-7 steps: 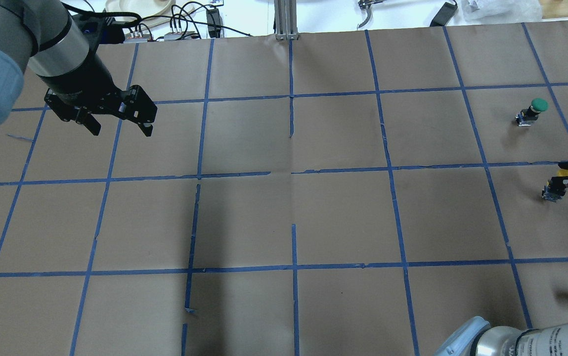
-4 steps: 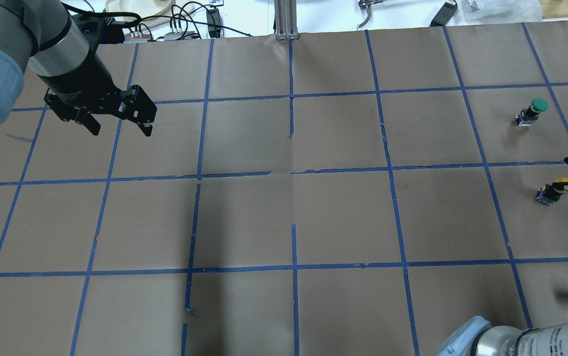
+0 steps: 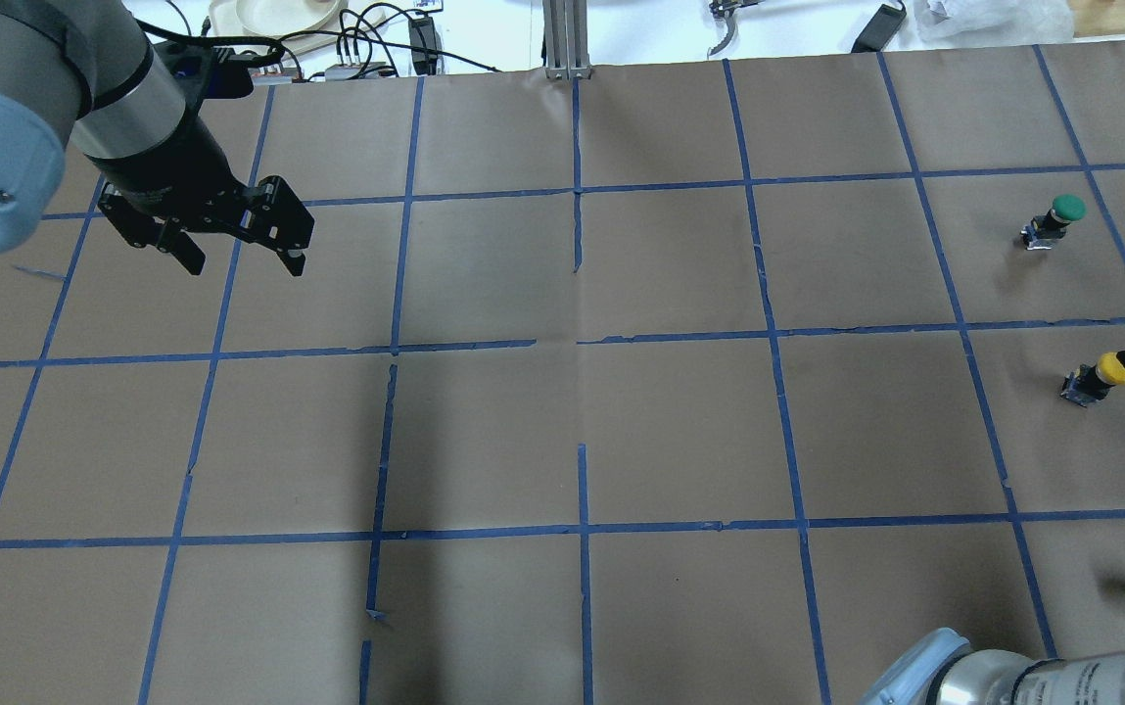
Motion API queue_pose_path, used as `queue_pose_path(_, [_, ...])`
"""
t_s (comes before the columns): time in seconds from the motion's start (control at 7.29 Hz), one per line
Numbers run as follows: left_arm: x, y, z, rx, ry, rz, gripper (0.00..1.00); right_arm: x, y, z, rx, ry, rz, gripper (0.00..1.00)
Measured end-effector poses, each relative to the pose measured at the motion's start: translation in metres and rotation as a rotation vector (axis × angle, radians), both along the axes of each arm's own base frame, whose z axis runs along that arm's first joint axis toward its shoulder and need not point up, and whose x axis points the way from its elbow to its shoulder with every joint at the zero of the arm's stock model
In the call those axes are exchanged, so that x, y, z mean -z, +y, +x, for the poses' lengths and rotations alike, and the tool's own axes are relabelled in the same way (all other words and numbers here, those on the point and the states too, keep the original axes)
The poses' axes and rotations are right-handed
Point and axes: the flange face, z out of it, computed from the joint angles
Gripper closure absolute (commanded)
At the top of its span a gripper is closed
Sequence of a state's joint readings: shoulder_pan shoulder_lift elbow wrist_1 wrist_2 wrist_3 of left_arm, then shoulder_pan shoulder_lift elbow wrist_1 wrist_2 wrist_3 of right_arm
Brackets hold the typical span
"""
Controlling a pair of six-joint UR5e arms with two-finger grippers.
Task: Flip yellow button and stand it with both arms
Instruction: 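Open the right gripper, releasing the upright yellow button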
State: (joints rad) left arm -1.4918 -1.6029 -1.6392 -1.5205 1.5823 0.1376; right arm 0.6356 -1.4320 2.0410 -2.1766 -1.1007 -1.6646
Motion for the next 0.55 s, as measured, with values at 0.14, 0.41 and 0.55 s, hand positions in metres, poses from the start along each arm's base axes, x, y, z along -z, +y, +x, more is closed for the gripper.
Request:
queue_pose_path(0.14, [0.003,0.000,0.002,-0.003,0.000,0.005,0.00,-0.025,0.000,0.016,0.080,0.007,0.030,0.00])
queue_pose_path(0.41, [0.006,0.000,0.002,-0.002,0.000,0.001,0.00,-0.087,-0.006,0.089,0.281,0.024,0.148,0.00])
queue_pose_path(0.55, [0.009,-0.002,0.003,0.000,-0.001,-0.005,0.00,-0.117,-0.011,0.134,0.399,0.014,0.221,0.00])
